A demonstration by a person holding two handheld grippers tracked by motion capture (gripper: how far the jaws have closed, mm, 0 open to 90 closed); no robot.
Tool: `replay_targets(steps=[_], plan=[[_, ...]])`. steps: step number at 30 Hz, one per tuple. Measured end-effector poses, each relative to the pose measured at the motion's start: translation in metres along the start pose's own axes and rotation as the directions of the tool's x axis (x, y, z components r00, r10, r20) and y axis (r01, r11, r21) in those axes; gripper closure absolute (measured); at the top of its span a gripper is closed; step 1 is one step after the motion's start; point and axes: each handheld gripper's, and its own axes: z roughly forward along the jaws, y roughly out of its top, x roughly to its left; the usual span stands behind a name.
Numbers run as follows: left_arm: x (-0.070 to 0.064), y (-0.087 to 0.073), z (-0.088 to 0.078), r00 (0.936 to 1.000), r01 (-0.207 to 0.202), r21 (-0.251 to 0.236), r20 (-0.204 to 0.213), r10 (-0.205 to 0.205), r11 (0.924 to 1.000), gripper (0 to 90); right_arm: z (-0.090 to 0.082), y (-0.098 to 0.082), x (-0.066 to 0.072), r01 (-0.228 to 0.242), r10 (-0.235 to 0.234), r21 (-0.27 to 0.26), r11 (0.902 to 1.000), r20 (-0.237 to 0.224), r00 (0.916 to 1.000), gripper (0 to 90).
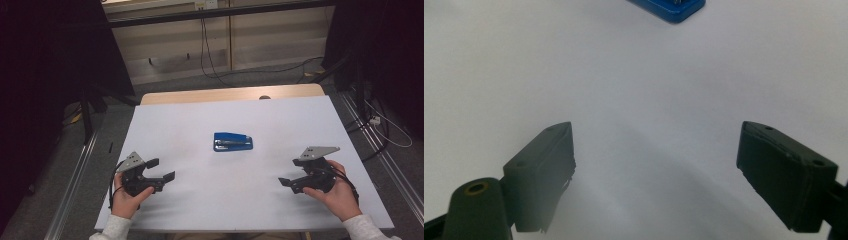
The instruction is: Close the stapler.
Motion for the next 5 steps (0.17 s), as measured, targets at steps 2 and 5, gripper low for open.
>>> replay_targets(steps=[2, 5], plan=[[0.0005, -0.0019, -0.0032, 1.0, 0.002, 0.003, -0.001, -0.002, 1.0, 12.4, 0.0006, -0.0002, -0.0004, 0.005, -0.005, 0.001, 1.0, 0.0, 1.0, 15.1], [0.0014, -0.004, -0.0038, 1.0, 0.003, 0.005, -0.006, -0.003, 1.0, 11.5, 0.0015, 0.0001, -0.0009, 0.01, -0.01, 0.001, 1.0, -0.003, 1.0, 14.8]])
